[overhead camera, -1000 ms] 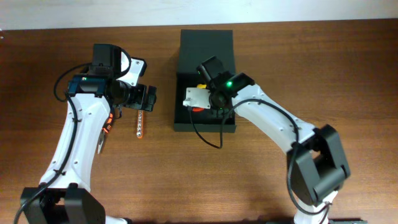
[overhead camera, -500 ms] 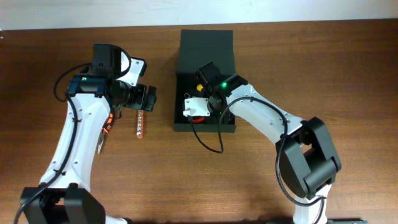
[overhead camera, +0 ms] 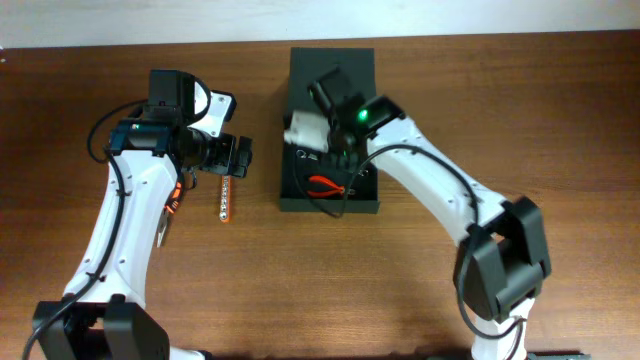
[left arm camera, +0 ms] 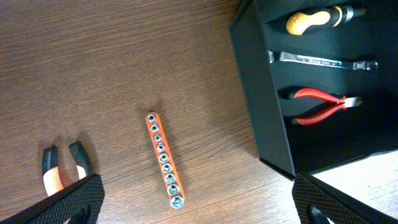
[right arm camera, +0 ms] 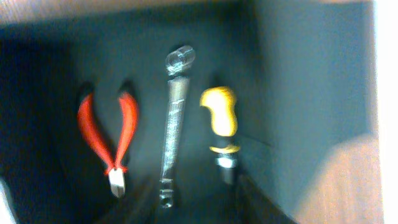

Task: Pack container
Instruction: 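Withdraw the right arm and move the left gripper toward the orange pliers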

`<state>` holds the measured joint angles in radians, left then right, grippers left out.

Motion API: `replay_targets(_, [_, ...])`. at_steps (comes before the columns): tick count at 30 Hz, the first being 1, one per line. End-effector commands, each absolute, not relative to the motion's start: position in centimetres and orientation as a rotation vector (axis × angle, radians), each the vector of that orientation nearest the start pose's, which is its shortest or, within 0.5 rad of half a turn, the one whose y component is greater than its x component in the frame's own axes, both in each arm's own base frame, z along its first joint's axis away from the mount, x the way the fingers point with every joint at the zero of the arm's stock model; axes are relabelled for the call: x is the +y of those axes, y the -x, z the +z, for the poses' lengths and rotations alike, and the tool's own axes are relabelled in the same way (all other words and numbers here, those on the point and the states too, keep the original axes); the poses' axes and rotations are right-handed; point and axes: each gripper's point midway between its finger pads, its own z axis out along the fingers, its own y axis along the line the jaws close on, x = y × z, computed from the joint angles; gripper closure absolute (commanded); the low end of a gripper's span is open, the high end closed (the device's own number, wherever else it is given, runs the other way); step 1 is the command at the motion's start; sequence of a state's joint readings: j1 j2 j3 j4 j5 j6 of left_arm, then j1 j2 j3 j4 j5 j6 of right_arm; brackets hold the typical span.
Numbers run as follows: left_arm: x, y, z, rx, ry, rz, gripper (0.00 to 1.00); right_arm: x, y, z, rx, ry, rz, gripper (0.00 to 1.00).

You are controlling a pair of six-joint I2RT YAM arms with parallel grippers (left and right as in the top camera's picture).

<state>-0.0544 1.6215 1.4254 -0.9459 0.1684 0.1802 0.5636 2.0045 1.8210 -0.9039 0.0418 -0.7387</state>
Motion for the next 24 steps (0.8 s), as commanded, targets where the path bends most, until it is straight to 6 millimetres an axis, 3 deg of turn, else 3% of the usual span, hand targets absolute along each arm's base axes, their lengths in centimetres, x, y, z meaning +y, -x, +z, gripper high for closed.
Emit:
replay_targets(1, [-5.4, -38.9, 17.2, 2.65, -0.394, -0.209, 0.01, 24.6, -43.6, 24.1, 2.197, 1.146, -0.048, 0.51])
replay_targets(4, [-5.4, -39.1, 17.3, 2.642, -0.394, -0.207, 0.01, 21.1, -44.2, 27.1, 2.312, 0.858, 0.004, 0.39])
replay_targets(7, [-4.9, -39.0, 17.1, 2.672, -0.273, -0.192, 0.01, 15.7, -44.5, 28.0, 2.445, 0.578, 0.016, 0.31])
replay_targets(10, [-3.4, -38.5, 15.9, 2.753, -0.053, -0.12, 0.01, 10.0, -44.4, 27.1, 2.577, 0.318, 0.039, 0.3])
replay_targets(15, [-0.3, -36.4, 12.6, 2.919, 0.101, 0.099, 0.01, 2.3, -43.1, 25.4, 2.72, -0.003, 0.139, 0.3])
replay_targets(17, [1.0, -36.0, 11.5, 2.961, 0.109, 0.17, 0.01, -0.2, -42.6, 25.2, 2.739, -0.095, 0.172, 0.3])
replay_targets(20, [2.5, -36.0, 10.0, 3.009, 0.048, 0.141, 0.0, -3.8, -42.0, 25.0, 2.745, -0.22, 0.174, 0.3])
replay_targets(24, [6.1, -35.6, 8.3, 3.065, 0.073, 0.153, 0.03, -7.2, -41.4, 25.0, 2.737, -0.334, 0.153, 0.3])
